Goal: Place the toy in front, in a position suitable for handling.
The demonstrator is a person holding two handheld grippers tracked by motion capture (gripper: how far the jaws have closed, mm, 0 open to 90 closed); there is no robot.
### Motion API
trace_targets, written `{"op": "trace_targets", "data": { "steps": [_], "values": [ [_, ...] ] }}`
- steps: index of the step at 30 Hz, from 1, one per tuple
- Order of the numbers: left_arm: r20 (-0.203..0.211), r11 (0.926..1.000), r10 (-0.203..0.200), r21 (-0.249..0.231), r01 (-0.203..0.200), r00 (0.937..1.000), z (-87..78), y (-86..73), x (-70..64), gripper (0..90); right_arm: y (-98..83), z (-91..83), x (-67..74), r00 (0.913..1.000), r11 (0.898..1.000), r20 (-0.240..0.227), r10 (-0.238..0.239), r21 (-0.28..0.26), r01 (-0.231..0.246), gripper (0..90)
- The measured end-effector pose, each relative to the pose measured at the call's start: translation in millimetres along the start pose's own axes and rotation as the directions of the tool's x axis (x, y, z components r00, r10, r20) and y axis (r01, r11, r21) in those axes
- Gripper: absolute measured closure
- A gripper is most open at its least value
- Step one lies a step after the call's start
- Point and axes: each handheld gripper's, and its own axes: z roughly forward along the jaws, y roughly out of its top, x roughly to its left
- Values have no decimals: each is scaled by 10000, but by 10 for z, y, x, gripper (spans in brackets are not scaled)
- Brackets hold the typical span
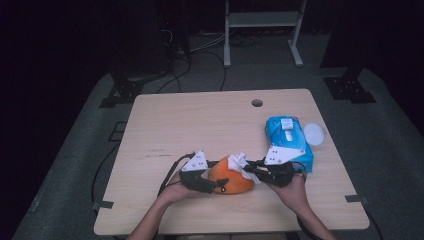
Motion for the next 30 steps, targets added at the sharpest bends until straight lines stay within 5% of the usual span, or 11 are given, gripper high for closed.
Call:
{"op": "trace_targets", "data": {
  "steps": [6, 10, 15, 20, 23, 27, 30],
  "values": [
    [5, 9999, 142, 86, -142, 9999, 7, 15, 2, 336, -111, -95, -121, 9977, 9976, 156, 657, 222, -661, 839],
    [-129, 9987, 432, 258, -428, 9990, 37, 44, -30, 329, -86, -65, -17, 9935, 9939, 553, 996, 412, -1020, 833],
    [-53, 9994, 250, 224, -249, 9997, 7, 16, 8, 340, -14, -2, 111, 9938, 9983, 1064, 334, 438, -382, 839],
    [-27, 9996, 148, 227, -147, 9999, 7, 17, 32, 340, -126, -112, -84, 9836, 9880, 1021, 1490, 251, -1522, 840],
    [-71, 9998, 95, 188, -93, 9999, 30, 33, 30, 340, -153, -149, -96, 9794, 9842, 1063, 1717, 243, -1752, 843],
    [-136, 9994, 284, 206, -281, 9995, 70, 77, 1, 340, -31, -59, 45, 9930, 9934, 351, 1131, 152, -1137, 842],
    [-93, 9997, 149, 169, -148, 9998, 47, 51, 25, 341, 6, -7, 101, 9965, 9975, 613, 572, 381, -596, 843]
  ]
}}
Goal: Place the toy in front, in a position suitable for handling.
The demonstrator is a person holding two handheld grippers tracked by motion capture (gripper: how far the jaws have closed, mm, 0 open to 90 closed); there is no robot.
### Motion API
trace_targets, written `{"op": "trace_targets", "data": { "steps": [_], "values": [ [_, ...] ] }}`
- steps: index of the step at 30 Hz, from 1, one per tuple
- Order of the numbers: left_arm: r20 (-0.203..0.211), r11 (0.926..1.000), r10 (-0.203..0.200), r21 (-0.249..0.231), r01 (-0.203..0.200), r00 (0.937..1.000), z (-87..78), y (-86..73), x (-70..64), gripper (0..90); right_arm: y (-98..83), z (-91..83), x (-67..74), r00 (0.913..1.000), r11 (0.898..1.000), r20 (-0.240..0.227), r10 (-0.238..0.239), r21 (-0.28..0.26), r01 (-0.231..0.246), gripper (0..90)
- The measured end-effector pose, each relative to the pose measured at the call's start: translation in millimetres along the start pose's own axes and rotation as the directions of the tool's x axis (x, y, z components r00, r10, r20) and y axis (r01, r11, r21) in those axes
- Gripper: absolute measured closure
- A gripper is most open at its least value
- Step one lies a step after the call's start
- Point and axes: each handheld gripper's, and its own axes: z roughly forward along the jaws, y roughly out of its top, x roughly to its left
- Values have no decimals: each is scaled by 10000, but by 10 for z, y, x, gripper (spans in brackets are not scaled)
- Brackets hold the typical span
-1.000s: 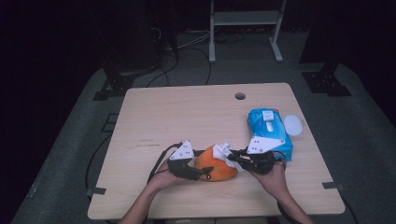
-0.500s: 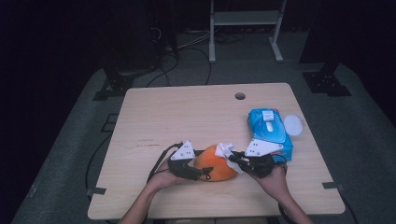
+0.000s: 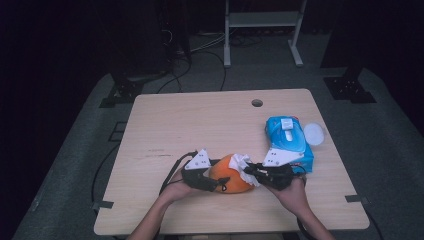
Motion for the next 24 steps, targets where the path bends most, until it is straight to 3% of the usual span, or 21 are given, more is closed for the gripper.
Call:
{"op": "trace_targets", "data": {
  "steps": [6, 8, 10, 13, 16, 18, 21, 24],
  "values": [
    [25, 10000, 77, 4, -77, 10000, -2, 9, -8, 339, -143, -96, -268, 9918, 9936, 606, 1127, 34, -1131, 847],
    [16, 9999, 115, 26, -115, 9999, 0, 14, -10, 339, -159, -106, -277, 9908, 9932, 724, 1140, 132, -1153, 847],
    [24, 9998, 169, 75, -169, 9999, 10, 23, -8, 338, -143, -112, -228, 9924, 9940, 549, 1097, -65, -1095, 846],
    [41, 10000, 28, 9, -28, 10000, 17, 19, 7, 338, -72, -91, -137, 9961, 9954, -126, 870, -380, -874, 845],
    [3, 10000, 58, 59, -58, 10000, 1, 7, 19, 337, -68, -22, -66, 9991, 9991, -137, 396, -152, -398, 845],
    [23, 10000, 9, 34, -9, 10000, -4, 5, 23, 337, -90, -37, -117, 9975, 9976, -237, 671, -160, -675, 846],
    [-3, 10000, -79, -4, 79, 10000, 4, 17, 24, 337, -141, -77, -197, 9958, 9956, 28, 920, -163, -919, 847],
    [-118, 9998, 142, 113, -141, 9998, 25, 64, -3, 338, -123, -87, -193, 9956, 9955, 94, 932, -187, -930, 848]
  ]
}}
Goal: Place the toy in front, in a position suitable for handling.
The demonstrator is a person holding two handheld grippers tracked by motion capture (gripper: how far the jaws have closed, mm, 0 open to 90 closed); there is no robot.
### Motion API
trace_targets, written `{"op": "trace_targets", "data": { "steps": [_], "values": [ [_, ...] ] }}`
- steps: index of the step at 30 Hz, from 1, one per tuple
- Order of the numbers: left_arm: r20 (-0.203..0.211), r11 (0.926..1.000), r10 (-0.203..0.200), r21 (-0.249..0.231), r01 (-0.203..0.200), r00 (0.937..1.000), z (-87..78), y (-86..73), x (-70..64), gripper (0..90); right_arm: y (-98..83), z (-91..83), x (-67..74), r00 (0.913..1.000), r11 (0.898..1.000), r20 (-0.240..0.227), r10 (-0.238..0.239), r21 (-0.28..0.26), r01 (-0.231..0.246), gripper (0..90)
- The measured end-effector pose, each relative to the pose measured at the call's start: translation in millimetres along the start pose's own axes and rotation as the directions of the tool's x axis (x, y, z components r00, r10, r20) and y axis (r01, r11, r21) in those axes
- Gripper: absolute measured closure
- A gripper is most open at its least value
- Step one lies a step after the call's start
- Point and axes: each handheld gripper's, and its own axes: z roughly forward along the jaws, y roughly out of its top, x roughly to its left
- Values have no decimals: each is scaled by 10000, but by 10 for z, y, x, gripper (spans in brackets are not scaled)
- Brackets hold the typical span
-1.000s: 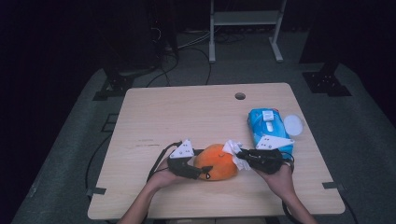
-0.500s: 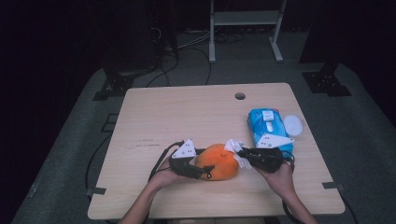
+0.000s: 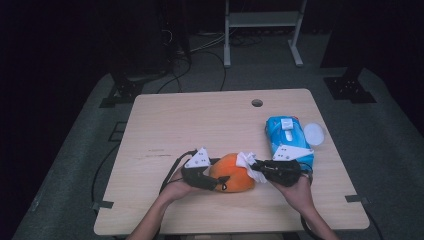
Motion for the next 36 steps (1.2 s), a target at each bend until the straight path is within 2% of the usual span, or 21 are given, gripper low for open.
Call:
{"op": "trace_targets", "data": {
  "steps": [1, 2, 4, 6, 8, 12, 14, 17, 21, 24, 25, 26, 27, 29, 30, 33, 36],
  "values": [
    [0, 10000, 0, 0, 0, 10000, 0, 0, 0, 339, 23, 9, 28, 10000, 10000, -35, -84, -20, 84, 847],
    [-61, 9997, 245, 80, -245, 9997, 14, 44, -46, 340, 57, 33, 66, 9996, 9998, -192, -186, -114, 184, 847],
    [-135, 9988, 460, 161, -458, 9989, 24, 70, -83, 343, 107, 69, 126, 9983, 9986, -288, -501, -197, 496, 846],
    [-125, 9985, 511, 184, -509, 9986, 15, 66, -87, 347, 148, 88, 173, 9969, 9975, -414, -664, -261, 653, 845],
    [-95, 9988, 457, 164, -455, 9989, 6, 52, -76, 349, 149, 90, 165, 9968, 9969, -246, -763, -206, 758, 845],
    [-86, 9994, 320, 162, -319, 9995, -4, 44, -58, 350, 56, 52, 18, 9998, 9998, 55, -204, 13, 204, 846],
    [-156, 9984, 524, 225, -520, 9985, 9, 72, -83, 350, 56, 28, -27, 9999, 9999, -91, 106, 82, -106, 846],
    [-199, 9963, 816, 305, -810, 9965, 14, 97, -129, 351, 114, 34, 50, 9993, 9997, -313, -195, -125, 191, 845],
    [-274, 9928, 1138, 410, -1126, 9931, 26, 126, -181, 353, 267, 115, 248, 9920, 9957, -899, -885, -364, 855, 845],
    [-303, 9912, 1268, 412, -1255, 9915, 32, 134, -214, 353, 333, 178, 339, 9870, 9896, -719, -1437, -170, 1428, 845],
    [-302, 9911, 1274, 430, -1260, 9914, 27, 132, -210, 353, 334, 196, 352, 9863, 9874, -485, -1575, 70, 1580, 845],
    [-302, 9911, 1274, 430, -1260, 9914, 27, 132, -210, 353, 334, 196, 352, 9863, 9874, -485, -1575, 70, 1580, 845],
    [-199, 9945, 1010, 288, -1004, 9947, 17, 114, -184, 353, 289, 189, 297, 9877, 9876, -304, -1535, 296, 1544, 845],
    [-125, 9962, 855, 167, -853, 9963, 18, 104, -167, 353, 237, 149, 225, 9902, 9896, -147, -1392, 335, 1396, 845],
    [-103, 9966, 808, 146, -807, 9967, 19, 104, -162, 353, 215, 119, 192, 9931, 9924, -85, -1171, 371, 1174, 846],
    [-13, 9966, 812, 119, -811, 9967, 17, 105, -146, 341, 166, 57, 107, 9942, 9934, 222, -1051, 491, 1039, 845],
    [63, 9992, 412, -11, -412, 9991, 13, 122, -117, 219, 126, 44, 90, 9962, 9949, 133, -860, 541, 851, 845]
  ]
}}
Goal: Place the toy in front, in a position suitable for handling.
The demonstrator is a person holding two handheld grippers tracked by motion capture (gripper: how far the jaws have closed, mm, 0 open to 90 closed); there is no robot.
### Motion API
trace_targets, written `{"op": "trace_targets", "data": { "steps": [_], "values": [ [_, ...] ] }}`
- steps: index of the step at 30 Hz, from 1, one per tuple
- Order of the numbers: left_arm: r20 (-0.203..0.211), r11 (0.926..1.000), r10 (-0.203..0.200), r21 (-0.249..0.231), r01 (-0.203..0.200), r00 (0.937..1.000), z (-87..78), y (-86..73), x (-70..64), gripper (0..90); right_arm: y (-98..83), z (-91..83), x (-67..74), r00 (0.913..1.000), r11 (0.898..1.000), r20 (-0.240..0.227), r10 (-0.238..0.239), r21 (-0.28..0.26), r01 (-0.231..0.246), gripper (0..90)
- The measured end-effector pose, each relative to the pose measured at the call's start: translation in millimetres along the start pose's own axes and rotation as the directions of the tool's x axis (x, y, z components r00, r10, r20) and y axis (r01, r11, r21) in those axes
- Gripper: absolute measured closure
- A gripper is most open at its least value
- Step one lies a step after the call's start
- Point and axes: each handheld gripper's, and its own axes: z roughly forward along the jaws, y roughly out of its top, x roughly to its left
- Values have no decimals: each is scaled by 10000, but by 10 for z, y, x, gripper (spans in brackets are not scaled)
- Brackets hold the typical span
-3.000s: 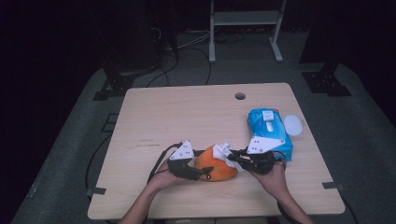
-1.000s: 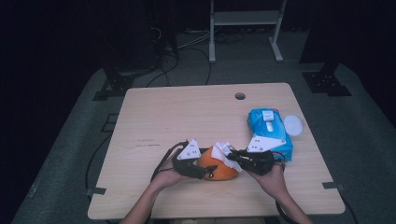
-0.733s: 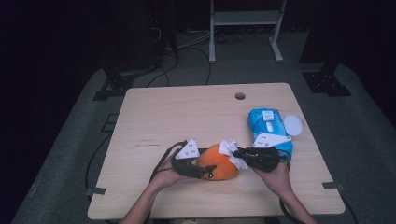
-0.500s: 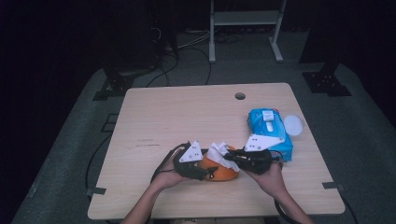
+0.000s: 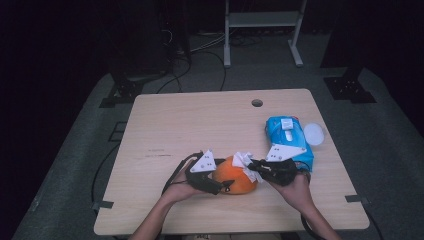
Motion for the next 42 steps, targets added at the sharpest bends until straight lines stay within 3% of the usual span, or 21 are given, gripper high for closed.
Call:
{"op": "trace_targets", "data": {
  "steps": [3, 6, 8, 9, 10, 11, 13, 14, 15, 17, 19, 20, 22, 24, 25, 27, 30, 37, 38, 42],
  "values": [
    [100, 9972, -750, -66, 750, 9971, -22, -8, 63, 150, -13, -6, -10, 9999, 10000, 118, 9, 26, -9, 845],
    [452, 9907, -1341, -151, 1349, 9899, -39, -56, 125, 188, -24, -30, -56, 9997, 9998, 157, 205, 66, -207, 845],
    [476, 9911, -1311, -192, 1321, 9902, -43, -62, 126, 236, -26, -35, -62, 9996, 9997, 189, 211, 104, -213, 845],
    [397, 9931, -1151, -169, 1159, 9926, -53, -46, 102, 323, -10, -48, -53, 9995, 9998, 254, 168, 136, -172, 845],
    [397, 9931, -1151, -169, 1159, 9926, -53, -46, 102, 347, -10, -48, -53, 9995, 9998, 254, 168, 136, -172, 845],
    [212, 9950, -983, -172, 987, 9949, -60, -2, 69, 364, 45, -100, 15, 9988, 9998, 449, -197, -71, 201, 845],
    [188, 9951, -949, -248, 953, 9953, -52, 29, 46, 375, 73, -116, 46, 9987, 9992, 399, -330, -212, 339, 845],
    [93, 9967, -765, -257, 767, 9970, -28, 90, -8, 376, 164, -106, 153, 9982, 9973, 126, -589, -432, 594, 846],
    [93, 9967, -765, -257, 767, 9970, -28, 90, -8, 377, 191, -83, 191, 9976, 9968, 16, -689, -401, 689, 846],
    [-32, 9995, -297, -63, 297, 9996, 10, 141, -82, 377, 238, 1, 276, 9939, 9938, -71, -1100, -143, 1099, 846],
    [32, 9990, -404, -200, 404, 9992, 15, 108, -71, 351, 237, 45, 277, 9927, 9927, -27, -1205, 47, 1206, 846],
    [32, 9990, -404, -200, 404, 9992, 15, 108, -71, 319, 228, 42, 256, 9935, 9935, -55, -1141, 34, 1141, 846],
    [445, 9942, -880, -576, 905, 9951, 31, 42, 2, 202, 191, 21, 205, 9936, 9936, 141, -1119, 175, 1116, 846],
    [566, 9926, -1072, -519, 1101, 9926, 44, 23, 28, 168, 166, 4, 179, 9943, 9945, 268, -1030, 236, 1024, 847],
    [699, 9922, -1059, -586, 1101, 9919, 49, 3, 38, 237, 120, -55, 94, 9969, 9975, 347, -701, 151, 696, 846],
    [592, 9919, -1049, -660, 1087, 9927, 54, 19, 30, 318, 107, -92, 46, 9984, 9989, 320, -467, 102, 464, 846],
    [341, 9955, -716, -603, 736, 9969, 60, 64, -13, 386, 144, -100, 76, 9971, 9978, 386, -657, 142, 651, 847],
    [163, 9990, 206, -394, -199, 9997, 64, 140, -110, 403, 306, 53, 302, 9920, 9923, -380, -1205, 238, 1215, 847],
    [255, 9990, 158, -414, -148, 9995, 53, 123, -98, 406, 317, 68, 303, 9904, 9903, -340, -1337, 323, 1348, 847],
    [615, 9988, -54, -473, 83, 9981, 40, 28, -30, 407, 297, 0, 138, 9955, 9951, -27, -943, 299, 943, 847]
  ]
}}
